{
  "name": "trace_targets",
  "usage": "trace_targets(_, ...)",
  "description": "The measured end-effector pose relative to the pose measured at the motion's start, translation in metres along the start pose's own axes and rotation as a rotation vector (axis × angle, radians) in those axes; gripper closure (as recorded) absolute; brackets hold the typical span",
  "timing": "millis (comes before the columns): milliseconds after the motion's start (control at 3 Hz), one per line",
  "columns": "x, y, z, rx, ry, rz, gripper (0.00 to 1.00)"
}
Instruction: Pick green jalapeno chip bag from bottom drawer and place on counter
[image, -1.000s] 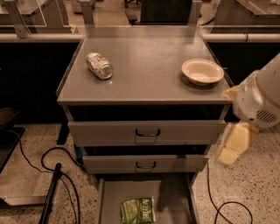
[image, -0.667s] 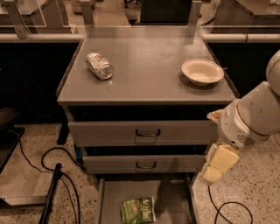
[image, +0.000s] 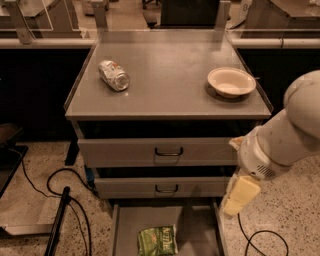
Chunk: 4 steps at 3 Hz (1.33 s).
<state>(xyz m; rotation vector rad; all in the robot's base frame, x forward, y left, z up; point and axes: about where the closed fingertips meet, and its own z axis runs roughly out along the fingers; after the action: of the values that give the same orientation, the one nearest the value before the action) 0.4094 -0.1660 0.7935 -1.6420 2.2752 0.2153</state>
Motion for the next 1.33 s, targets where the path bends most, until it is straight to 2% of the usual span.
trace_targets(667, 0.010, -0.001, 0.093, -0.032, 0.028, -0.016, 0.00)
trace_targets(1333, 0.011, -0.001, 0.099, -0.031, 0.014, -0.013, 0.00)
